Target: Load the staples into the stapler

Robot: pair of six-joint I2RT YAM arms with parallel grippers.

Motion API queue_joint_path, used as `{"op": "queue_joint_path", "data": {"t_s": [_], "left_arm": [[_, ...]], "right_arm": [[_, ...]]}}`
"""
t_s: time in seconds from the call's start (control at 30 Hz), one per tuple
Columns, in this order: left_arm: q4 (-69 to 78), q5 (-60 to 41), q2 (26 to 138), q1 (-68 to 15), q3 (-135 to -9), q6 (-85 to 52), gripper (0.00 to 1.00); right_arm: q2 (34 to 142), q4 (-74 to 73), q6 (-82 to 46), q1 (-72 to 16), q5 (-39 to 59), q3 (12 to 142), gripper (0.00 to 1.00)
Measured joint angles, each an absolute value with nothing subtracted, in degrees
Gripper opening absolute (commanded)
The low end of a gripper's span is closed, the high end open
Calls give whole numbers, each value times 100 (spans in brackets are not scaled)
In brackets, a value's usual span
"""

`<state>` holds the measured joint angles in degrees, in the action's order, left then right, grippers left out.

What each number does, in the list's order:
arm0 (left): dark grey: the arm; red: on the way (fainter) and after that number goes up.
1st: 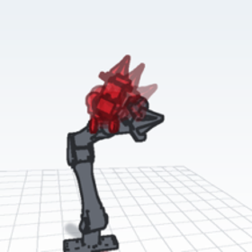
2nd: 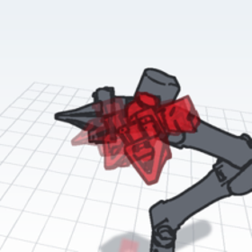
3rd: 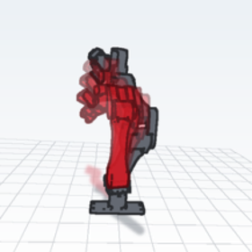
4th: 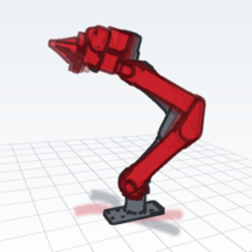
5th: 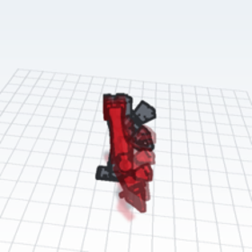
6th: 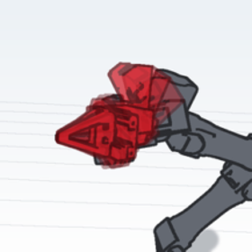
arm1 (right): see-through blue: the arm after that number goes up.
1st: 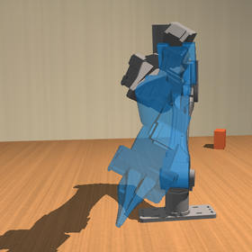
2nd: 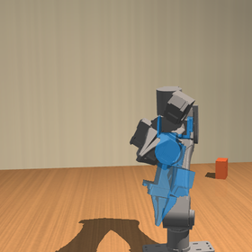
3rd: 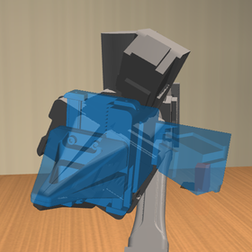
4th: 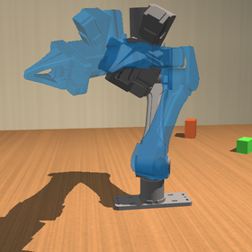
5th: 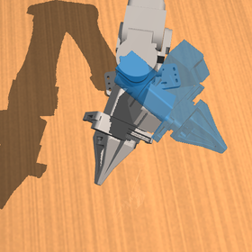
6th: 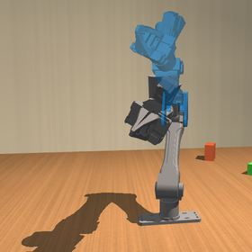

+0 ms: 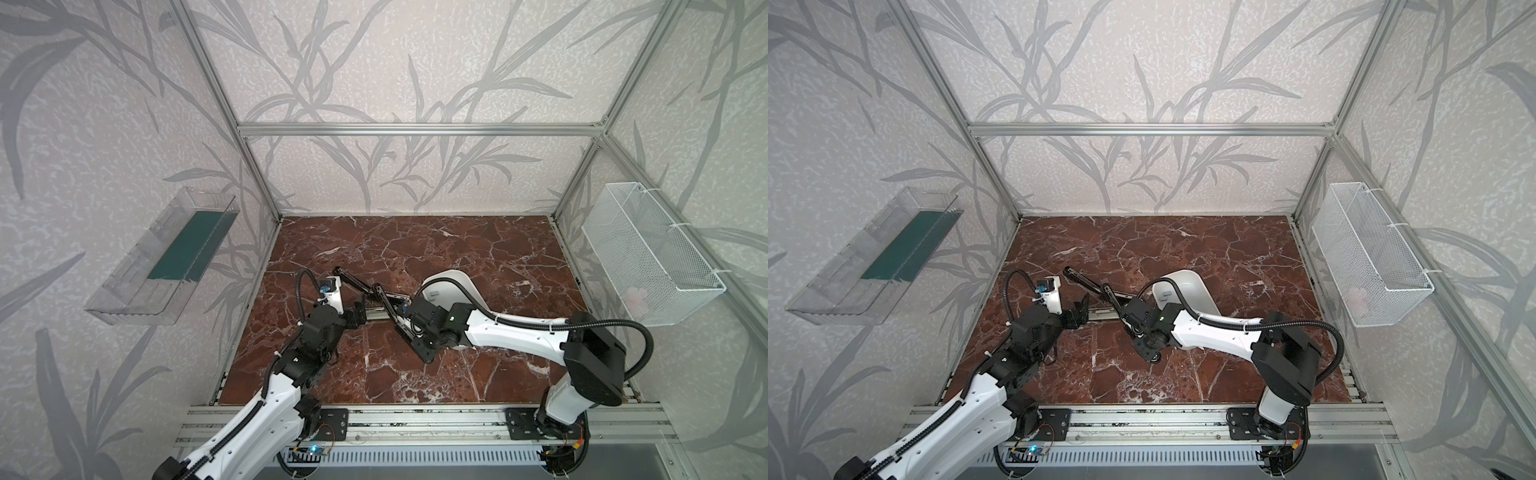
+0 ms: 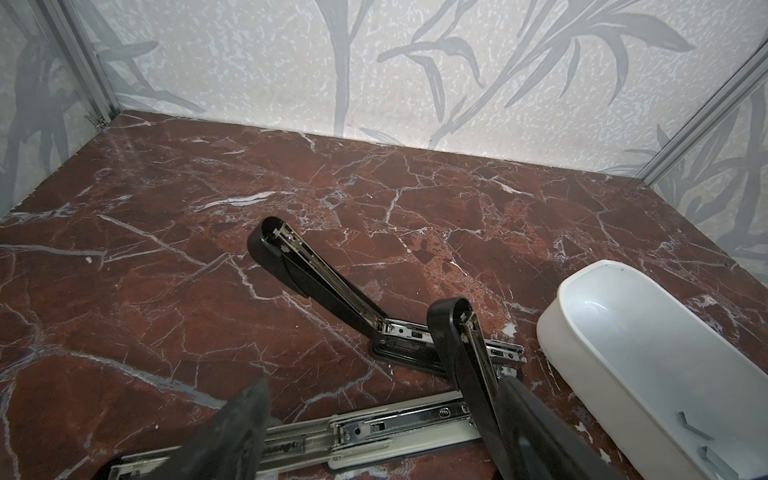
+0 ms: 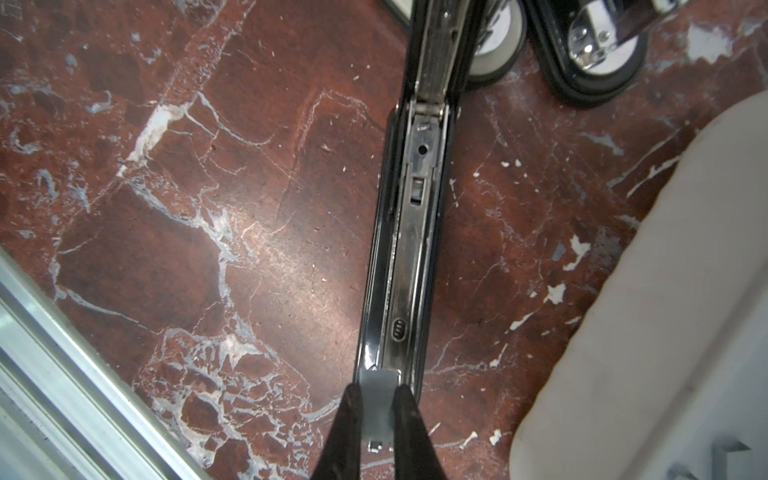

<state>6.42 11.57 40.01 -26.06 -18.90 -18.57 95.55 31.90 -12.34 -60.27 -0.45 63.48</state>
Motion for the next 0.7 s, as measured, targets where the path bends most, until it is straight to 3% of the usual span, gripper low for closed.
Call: {"op": "queue_joint_path", "data": {"t_s": [0.7], "left_arm": [[642, 1157, 3999, -2606, -1890, -1857, 86]], "right_arm": [[9614, 3052, -1240, -6027, -123, 6237, 5]]}}
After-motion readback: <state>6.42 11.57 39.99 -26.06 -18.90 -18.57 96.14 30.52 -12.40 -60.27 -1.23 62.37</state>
